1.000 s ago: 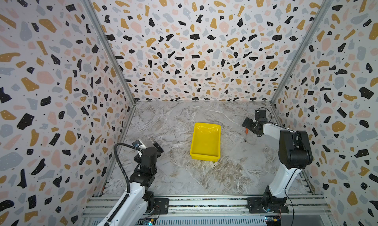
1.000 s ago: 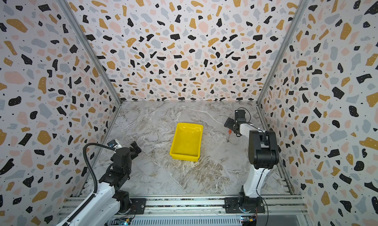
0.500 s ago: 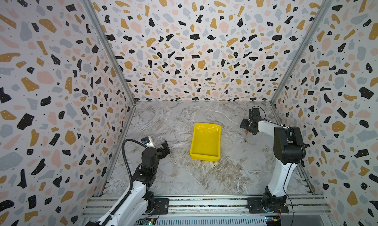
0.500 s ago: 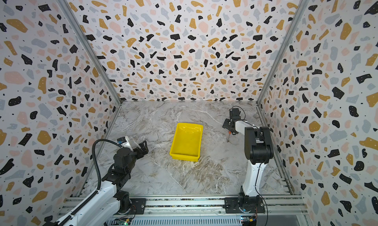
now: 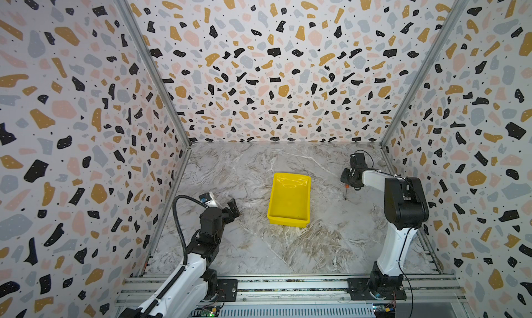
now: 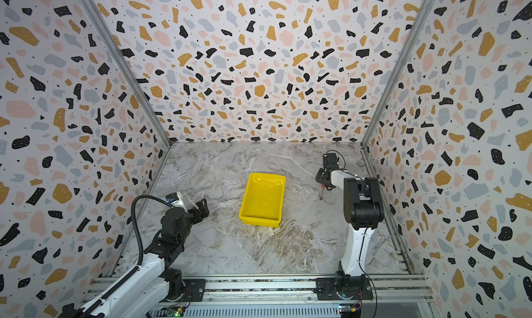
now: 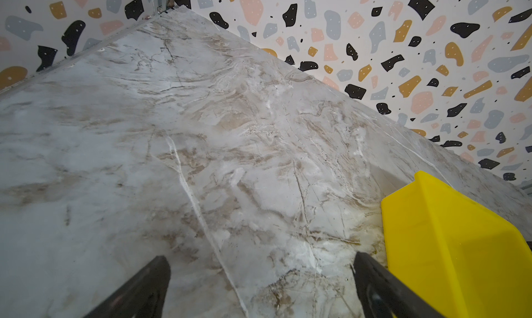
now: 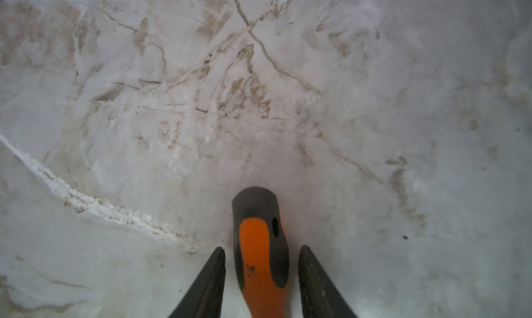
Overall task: Put the screwdriver in the bin
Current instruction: Pick up the screwdriver from the top-right of the table.
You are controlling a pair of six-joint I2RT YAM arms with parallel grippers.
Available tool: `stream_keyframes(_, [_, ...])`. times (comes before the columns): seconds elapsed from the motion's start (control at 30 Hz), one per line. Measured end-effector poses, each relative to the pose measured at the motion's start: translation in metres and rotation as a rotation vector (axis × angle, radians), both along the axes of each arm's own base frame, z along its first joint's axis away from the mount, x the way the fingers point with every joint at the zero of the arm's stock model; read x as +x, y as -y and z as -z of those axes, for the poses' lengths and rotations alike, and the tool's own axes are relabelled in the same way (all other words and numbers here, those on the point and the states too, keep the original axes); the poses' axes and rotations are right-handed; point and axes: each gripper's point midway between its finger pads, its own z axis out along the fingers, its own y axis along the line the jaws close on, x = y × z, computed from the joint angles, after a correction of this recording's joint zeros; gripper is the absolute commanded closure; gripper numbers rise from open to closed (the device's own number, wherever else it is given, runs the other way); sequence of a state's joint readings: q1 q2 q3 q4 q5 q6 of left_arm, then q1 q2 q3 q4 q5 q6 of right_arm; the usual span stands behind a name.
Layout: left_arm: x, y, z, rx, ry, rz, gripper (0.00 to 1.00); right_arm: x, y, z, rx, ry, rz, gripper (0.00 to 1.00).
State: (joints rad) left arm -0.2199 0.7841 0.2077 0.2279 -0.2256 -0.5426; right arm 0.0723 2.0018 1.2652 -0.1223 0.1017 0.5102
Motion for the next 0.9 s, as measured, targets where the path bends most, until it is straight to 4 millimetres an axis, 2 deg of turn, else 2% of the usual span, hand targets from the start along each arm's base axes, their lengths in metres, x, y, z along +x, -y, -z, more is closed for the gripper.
stream_keyframes(0.13, [0.000, 0.000, 0.001, 0.001, -0.004, 0.000, 0.00, 0.001, 0.001, 0.000, -0.004, 0.003, -0.001, 0.89])
stream_keyframes(0.23, [0.000, 0.000, 0.001, 0.001, -0.003, -0.001, 0.00, 0.000, 0.000, -0.001, -0.004, 0.005, 0.005, 0.91])
stream_keyframes(0.3, [0.000, 0.000, 0.001, 0.001, -0.003, -0.002, 0.00, -0.008, -0.002, -0.002, -0.002, 0.001, 0.003, 0.91])
stream_keyframes(0.43, [0.000, 0.000, 0.002, 0.001, -0.008, -0.002, 0.00, -0.059, -0.016, -0.010, -0.028, -0.022, -0.026, 0.90])
stream_keyframes(0.57, [0.000, -0.005, 0.005, 0.008, -0.017, -0.029, 0.00, -0.105, -0.058, -0.052, -0.083, 0.059, -0.121, 0.89])
stream_keyframes(0.7, [-0.002, -0.010, 0.013, 0.020, -0.051, -0.057, 0.00, -0.139, -0.126, -0.108, -0.067, 0.225, -0.263, 0.88])
stream_keyframes(0.73, [-0.002, -0.010, 0.016, 0.024, -0.062, -0.060, 0.00, -0.146, -0.142, -0.121, -0.037, 0.261, -0.296, 0.89])
stream_keyframes(0.8, [-0.003, -0.012, 0.019, 0.032, -0.082, -0.066, 0.00, -0.155, -0.163, -0.138, 0.025, 0.306, -0.321, 0.88])
stream_keyframes(0.9, [-0.002, -0.013, 0.021, 0.039, -0.097, -0.072, 0.00, -0.160, -0.186, -0.147, 0.120, 0.338, -0.338, 0.87])
